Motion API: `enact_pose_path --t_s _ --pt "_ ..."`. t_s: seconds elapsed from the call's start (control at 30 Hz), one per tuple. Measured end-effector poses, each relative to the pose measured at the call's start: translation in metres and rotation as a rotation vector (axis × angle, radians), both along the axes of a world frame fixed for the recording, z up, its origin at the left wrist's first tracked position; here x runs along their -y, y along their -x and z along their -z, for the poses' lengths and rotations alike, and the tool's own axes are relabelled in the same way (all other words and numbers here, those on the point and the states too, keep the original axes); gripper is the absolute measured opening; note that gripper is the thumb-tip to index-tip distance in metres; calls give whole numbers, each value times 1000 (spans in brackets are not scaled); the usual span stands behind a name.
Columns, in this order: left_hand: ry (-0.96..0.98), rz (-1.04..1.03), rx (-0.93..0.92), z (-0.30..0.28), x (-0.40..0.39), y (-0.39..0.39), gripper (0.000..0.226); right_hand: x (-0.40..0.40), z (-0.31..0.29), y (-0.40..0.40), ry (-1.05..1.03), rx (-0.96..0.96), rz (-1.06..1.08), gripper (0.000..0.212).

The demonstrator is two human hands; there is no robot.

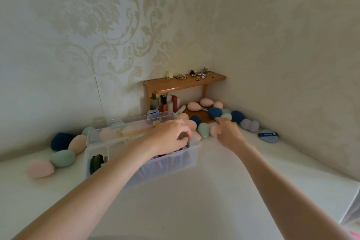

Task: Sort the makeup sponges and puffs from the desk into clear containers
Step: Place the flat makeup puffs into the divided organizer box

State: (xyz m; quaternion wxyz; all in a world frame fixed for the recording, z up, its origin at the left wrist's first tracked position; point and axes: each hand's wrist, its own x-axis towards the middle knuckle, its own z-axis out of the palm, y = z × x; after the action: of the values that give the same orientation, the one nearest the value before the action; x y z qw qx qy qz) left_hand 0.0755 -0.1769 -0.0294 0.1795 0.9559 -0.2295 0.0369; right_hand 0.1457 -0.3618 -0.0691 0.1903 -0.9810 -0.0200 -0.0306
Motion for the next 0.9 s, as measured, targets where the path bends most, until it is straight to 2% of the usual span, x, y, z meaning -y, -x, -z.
enact_pose_path --t_s 0.07,0.2,0.3,0.4,0.47,0.53,0.7,0.83,0.9 --pt "-4 -10 -6 1 1 -1 18 5 2 -1 11 59 25 60" --pt "-6 -45 23 3 5 -4 16 16 4 2 11 141 88 40" --pt "3 -59 30 4 6 -4 15 28 4 4 90 158 175 35" --pt "-5 -71 57 7 8 -5 14 46 7 7 181 28 360 40" --pt "-11 -80 72 8 9 -6 13 56 11 11 192 -102 411 43" --pt "-24 -89 80 9 10 -6 12 60 16 14 182 -146 396 44" --pt "-18 -83 57 7 9 -4 13 64 23 16 283 -67 402 48" --pt "8 -82 35 6 7 -3 14 69 19 16 350 -46 375 40" --pt "11 -81 31 6 7 -2 14 62 12 17 358 44 343 35"
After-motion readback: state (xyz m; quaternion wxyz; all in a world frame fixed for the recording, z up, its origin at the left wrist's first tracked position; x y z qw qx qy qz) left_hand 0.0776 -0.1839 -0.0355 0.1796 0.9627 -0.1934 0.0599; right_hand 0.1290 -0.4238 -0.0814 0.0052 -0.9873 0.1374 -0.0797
